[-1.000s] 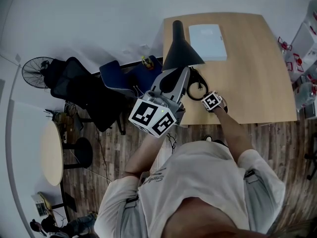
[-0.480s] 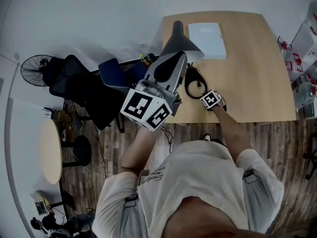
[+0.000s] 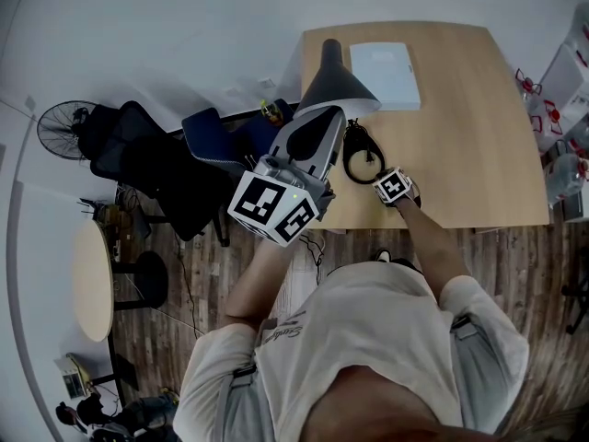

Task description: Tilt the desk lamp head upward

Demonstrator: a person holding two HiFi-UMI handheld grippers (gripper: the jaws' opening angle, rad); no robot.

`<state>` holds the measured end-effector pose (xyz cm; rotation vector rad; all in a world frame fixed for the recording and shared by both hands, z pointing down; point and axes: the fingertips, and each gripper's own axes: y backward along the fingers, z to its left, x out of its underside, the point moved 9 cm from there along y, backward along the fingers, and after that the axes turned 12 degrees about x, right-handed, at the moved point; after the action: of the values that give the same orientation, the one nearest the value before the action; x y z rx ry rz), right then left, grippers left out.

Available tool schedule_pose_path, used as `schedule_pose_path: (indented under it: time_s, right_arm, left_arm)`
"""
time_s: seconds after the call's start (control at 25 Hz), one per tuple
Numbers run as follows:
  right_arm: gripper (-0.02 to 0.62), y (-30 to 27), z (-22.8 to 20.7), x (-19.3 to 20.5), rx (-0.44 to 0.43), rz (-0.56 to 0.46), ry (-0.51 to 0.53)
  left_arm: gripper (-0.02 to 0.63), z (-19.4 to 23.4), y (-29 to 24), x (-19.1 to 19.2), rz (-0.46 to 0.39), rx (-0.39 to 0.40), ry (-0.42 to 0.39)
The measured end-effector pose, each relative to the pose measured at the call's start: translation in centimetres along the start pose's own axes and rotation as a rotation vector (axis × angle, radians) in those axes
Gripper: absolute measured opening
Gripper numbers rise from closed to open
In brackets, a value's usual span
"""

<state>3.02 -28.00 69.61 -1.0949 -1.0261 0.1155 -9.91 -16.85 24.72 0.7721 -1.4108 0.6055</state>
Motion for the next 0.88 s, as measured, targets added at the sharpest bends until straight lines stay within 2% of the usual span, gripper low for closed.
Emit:
schedule_pose_path:
  time_s: [0.16, 0.4, 0.52, 0.64, 0.76, 0.88]
  right_arm:
    - [-0.006, 0.4, 0.0, 0.8, 0.013, -0.036, -0.054]
    - [-0.006, 2.0, 0.9, 1.4, 0.041, -0.098, -0.040]
    - [-0.006, 4.5, 2.3, 2.6, 0.038, -0.093, -0.052]
    - [-0.006, 7.9, 4.1, 3.2, 0.025, -0.104, -0.056]
    - [-0.006, 12.2, 5.4, 3.5, 0.037, -0.163, -0.079]
    - [-0.006, 16.5, 6.5, 3.7, 0.053, -0.231, -0.121]
  left_arm:
    - [0.015, 0.1, 1.0, 1.3, 0.010, -0.012, 0.042]
    - [0.015, 0.0, 3.1, 3.8, 0.022, -0.001, 0.101]
    - [0.015, -0.6, 4.6, 5.0, 0.041, 0.019, 0.153]
    - [0.015, -1.2, 6.2, 5.9, 0.086, 0.025, 0.138]
    - [0.015, -2.4, 7.5, 7.6, 0.138, 0.046, 0.125]
    - [0.015, -3.6, 8.7, 9.7, 0.162, 0.065, 0.174]
